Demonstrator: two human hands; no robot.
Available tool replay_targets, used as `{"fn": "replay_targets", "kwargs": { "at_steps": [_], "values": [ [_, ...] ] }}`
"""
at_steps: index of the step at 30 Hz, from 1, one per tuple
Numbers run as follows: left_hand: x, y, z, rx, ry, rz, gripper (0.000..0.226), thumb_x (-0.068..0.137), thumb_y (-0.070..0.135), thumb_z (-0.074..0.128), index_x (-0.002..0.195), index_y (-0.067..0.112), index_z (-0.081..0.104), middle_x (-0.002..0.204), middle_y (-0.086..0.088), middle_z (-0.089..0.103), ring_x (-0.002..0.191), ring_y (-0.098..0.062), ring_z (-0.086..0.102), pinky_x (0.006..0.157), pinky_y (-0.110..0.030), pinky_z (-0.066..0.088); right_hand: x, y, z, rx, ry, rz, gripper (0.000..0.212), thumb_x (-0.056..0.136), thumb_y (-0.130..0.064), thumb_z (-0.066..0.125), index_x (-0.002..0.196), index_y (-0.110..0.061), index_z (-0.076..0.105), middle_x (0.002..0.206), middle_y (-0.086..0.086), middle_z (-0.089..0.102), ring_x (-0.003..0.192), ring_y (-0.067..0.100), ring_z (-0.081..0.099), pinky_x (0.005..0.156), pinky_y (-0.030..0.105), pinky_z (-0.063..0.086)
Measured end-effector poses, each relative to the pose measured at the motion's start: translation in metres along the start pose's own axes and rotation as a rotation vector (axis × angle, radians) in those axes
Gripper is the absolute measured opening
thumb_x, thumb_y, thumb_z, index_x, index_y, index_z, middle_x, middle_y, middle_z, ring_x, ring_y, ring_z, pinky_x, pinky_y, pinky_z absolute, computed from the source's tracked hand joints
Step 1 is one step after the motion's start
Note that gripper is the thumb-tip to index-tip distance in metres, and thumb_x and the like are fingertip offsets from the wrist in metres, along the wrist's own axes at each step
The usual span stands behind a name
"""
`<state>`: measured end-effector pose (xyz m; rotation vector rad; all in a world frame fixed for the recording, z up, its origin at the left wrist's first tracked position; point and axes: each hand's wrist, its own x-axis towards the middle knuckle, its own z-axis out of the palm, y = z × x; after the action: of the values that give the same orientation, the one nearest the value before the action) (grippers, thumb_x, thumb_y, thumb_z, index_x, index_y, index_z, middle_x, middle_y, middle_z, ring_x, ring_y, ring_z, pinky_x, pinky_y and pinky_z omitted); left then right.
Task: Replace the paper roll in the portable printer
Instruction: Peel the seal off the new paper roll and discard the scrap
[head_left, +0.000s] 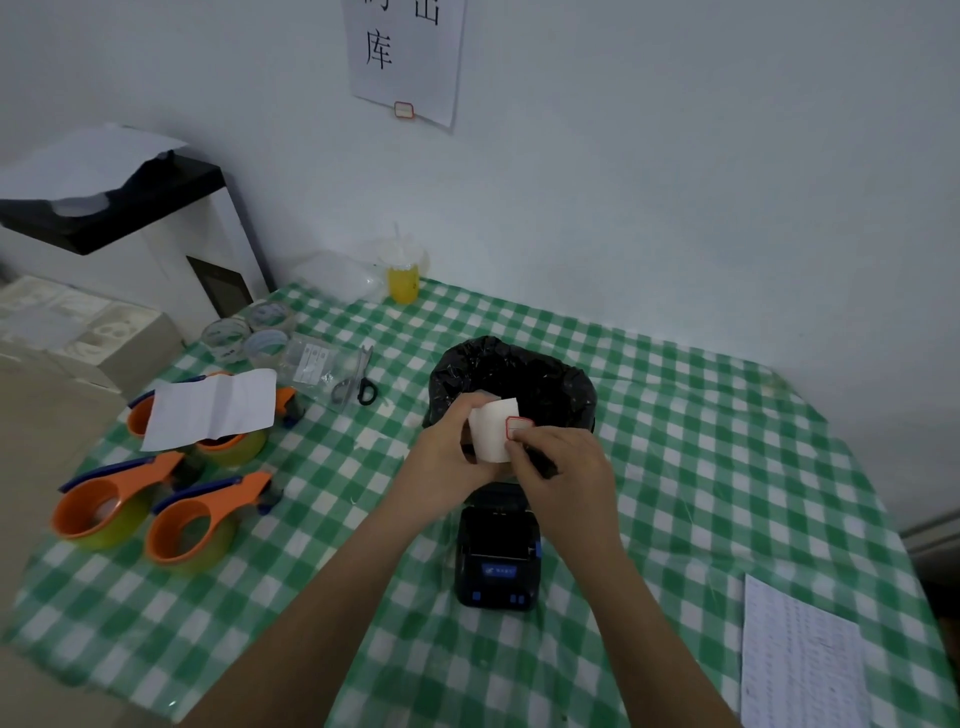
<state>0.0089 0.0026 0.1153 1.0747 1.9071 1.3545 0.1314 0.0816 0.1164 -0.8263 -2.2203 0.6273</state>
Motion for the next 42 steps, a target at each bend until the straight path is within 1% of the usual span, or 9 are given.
{"fn": "replay_targets", "kwargs": {
  "at_steps": [5, 9, 12, 16, 22, 26, 33, 38, 42],
  "values": [
    [0.0, 0.004, 0.002, 0.087, 0.035, 0.013, 0.053, 0.072, 0.022, 0.079, 0.1, 0.051, 0.045, 0.097, 0.016, 0.059, 0.088, -0.001, 0.061, 0.078, -0.029, 0.059, 0.004, -0.007, 0.0, -0.079, -0.036, -0.037, 0.006, 0.079, -0.011, 0.071, 0.081, -0.009, 0.076, 0.078, 0.002, 0.075, 0.078, 0.02, 0.063, 0.073, 0.017, 0.043],
    [0.001, 0.005, 0.002, 0.137, 0.03, 0.027, 0.053, 0.071, 0.023, 0.078, 0.112, 0.038, 0.049, 0.105, 0.005, 0.062, 0.092, -0.015, 0.064, 0.078, -0.042, 0.058, 0.006, -0.007, 0.001, -0.117, -0.068, 0.023, 0.033, 0.088, -0.019, 0.059, 0.055, -0.016, 0.053, 0.052, -0.009, 0.045, 0.058, 0.013, 0.043, 0.056, 0.008, 0.024],
    [0.0, 0.003, 0.001, 0.16, 0.02, 0.044, 0.053, 0.069, 0.026, 0.079, 0.105, 0.047, 0.046, 0.101, 0.012, 0.06, 0.091, -0.012, 0.063, 0.078, -0.036, 0.059, 0.005, -0.004, 0.002, -0.068, -0.068, 0.073, 0.027, 0.088, -0.02, 0.058, 0.062, -0.012, 0.062, 0.055, -0.006, 0.056, 0.058, 0.012, 0.047, 0.053, 0.009, 0.025],
    [-0.001, 0.004, -0.001, 0.159, 0.04, 0.044, 0.054, 0.071, 0.027, 0.078, 0.095, 0.057, 0.04, 0.093, 0.022, 0.056, 0.086, 0.003, 0.059, 0.072, -0.016, 0.055, 0.004, -0.007, -0.003, 0.043, -0.065, 0.026, 0.011, 0.085, -0.017, 0.064, 0.081, -0.014, 0.074, 0.067, 0.001, 0.071, 0.061, 0.014, 0.061, 0.053, 0.021, 0.048],
    [0.0, 0.005, 0.0, 0.202, 0.054, 0.037, 0.05, 0.074, 0.029, 0.076, 0.115, 0.034, 0.05, 0.102, 0.009, 0.061, 0.087, -0.009, 0.061, 0.069, -0.019, 0.052, 0.0, -0.01, 0.004, -0.059, -0.034, -0.013, 0.012, 0.085, -0.015, 0.064, 0.078, -0.011, 0.072, 0.064, 0.002, 0.069, 0.057, 0.014, 0.057, 0.05, 0.029, 0.049],
    [0.0, 0.003, -0.001, 0.211, 0.045, 0.036, 0.052, 0.073, 0.029, 0.077, 0.115, 0.036, 0.049, 0.106, 0.007, 0.063, 0.09, -0.012, 0.062, 0.076, -0.034, 0.057, -0.001, -0.009, 0.008, -0.051, -0.052, 0.044, 0.013, 0.087, -0.019, 0.062, 0.081, -0.013, 0.072, 0.069, 0.001, 0.07, 0.063, 0.014, 0.06, 0.056, 0.031, 0.052],
    [-0.002, 0.011, -0.007, 0.093, -0.013, 0.032, 0.06, 0.071, 0.022, 0.08, 0.113, 0.043, 0.044, 0.113, 0.007, 0.059, 0.098, -0.011, 0.061, 0.079, -0.026, 0.057, 0.012, -0.002, -0.004, 0.251, -0.035, 0.139, 0.029, 0.088, -0.014, 0.061, 0.116, -0.019, 0.064, 0.091, -0.007, 0.068, 0.08, 0.0, 0.061, 0.071, 0.012, 0.051],
    [-0.001, 0.012, -0.006, 0.049, -0.022, 0.027, 0.06, 0.069, 0.022, 0.081, 0.115, 0.04, 0.045, 0.116, 0.003, 0.059, 0.102, -0.013, 0.061, 0.083, -0.034, 0.058, 0.016, 0.003, -0.008, 0.173, -0.023, 0.034, 0.015, 0.085, -0.012, 0.066, 0.097, -0.016, 0.073, 0.086, 0.001, 0.068, 0.077, 0.008, 0.059, 0.067, 0.018, 0.049],
    [0.0, 0.012, -0.006, 0.036, -0.02, 0.026, 0.061, 0.068, 0.022, 0.082, 0.115, 0.038, 0.047, 0.114, 0.004, 0.06, 0.102, -0.011, 0.061, 0.082, -0.033, 0.059, 0.02, 0.007, -0.01, 0.066, -0.037, -0.039, 0.013, 0.085, -0.017, 0.066, 0.097, -0.015, 0.071, 0.101, 0.0, 0.066, 0.095, 0.013, 0.056, 0.081, 0.02, 0.045]
  ]
}}
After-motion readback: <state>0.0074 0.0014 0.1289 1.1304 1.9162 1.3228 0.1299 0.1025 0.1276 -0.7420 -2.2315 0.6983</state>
